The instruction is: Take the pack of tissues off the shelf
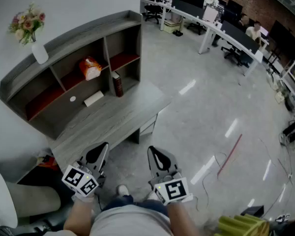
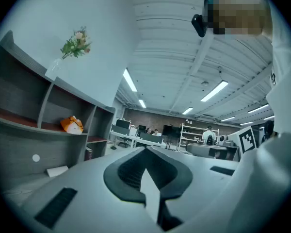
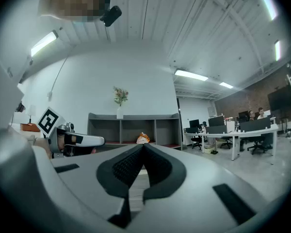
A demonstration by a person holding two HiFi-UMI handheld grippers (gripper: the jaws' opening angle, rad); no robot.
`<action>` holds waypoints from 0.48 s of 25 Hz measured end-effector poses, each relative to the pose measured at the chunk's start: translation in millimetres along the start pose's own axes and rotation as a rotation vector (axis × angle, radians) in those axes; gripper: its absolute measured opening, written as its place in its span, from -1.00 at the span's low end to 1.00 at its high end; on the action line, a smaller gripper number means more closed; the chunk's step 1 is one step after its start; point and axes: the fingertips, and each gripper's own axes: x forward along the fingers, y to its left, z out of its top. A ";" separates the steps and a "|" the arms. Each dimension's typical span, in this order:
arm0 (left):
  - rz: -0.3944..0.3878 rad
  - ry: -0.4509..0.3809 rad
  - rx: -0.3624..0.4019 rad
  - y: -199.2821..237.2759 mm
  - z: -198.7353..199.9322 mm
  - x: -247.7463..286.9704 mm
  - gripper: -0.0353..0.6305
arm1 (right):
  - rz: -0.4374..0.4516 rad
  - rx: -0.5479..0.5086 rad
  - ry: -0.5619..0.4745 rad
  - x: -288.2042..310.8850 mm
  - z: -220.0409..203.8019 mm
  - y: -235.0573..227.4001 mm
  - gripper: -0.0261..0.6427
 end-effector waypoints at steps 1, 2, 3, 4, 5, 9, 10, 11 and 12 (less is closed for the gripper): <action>0.004 -0.001 0.006 5.2 2.3 -3.0 -0.85 | -0.002 -0.004 0.002 3.2 0.8 2.9 -0.87; 0.006 -0.002 0.012 10.3 4.3 -6.0 -0.85 | -0.004 -0.008 0.005 6.5 1.4 5.7 -0.87; 0.006 -0.003 0.016 15.1 6.1 -8.7 -0.85 | -0.007 -0.012 0.008 10.0 1.4 8.5 -0.87; 0.003 -0.005 0.021 19.6 7.4 -11.3 -0.85 | -0.009 -0.015 0.012 13.8 0.7 11.2 -0.87; 0.000 -0.004 0.026 24.0 8.0 -13.6 -0.85 | -0.011 -0.017 0.017 18.1 -0.4 14.0 -0.87; -0.004 0.019 0.031 44.1 5.9 -24.0 -0.85 | -0.014 -0.015 0.041 35.2 -6.6 25.8 -0.87; -0.009 0.023 0.023 49.4 5.1 -26.9 -0.85 | -0.021 -0.011 0.043 38.2 -8.1 28.2 -0.87; -0.017 0.026 0.017 54.5 4.2 -29.7 -0.85 | -0.032 -0.002 0.036 41.1 -9.0 30.6 -0.87; -0.027 0.029 0.018 59.1 2.9 -32.4 -0.85 | -0.042 0.009 0.025 43.5 -9.6 33.5 -0.87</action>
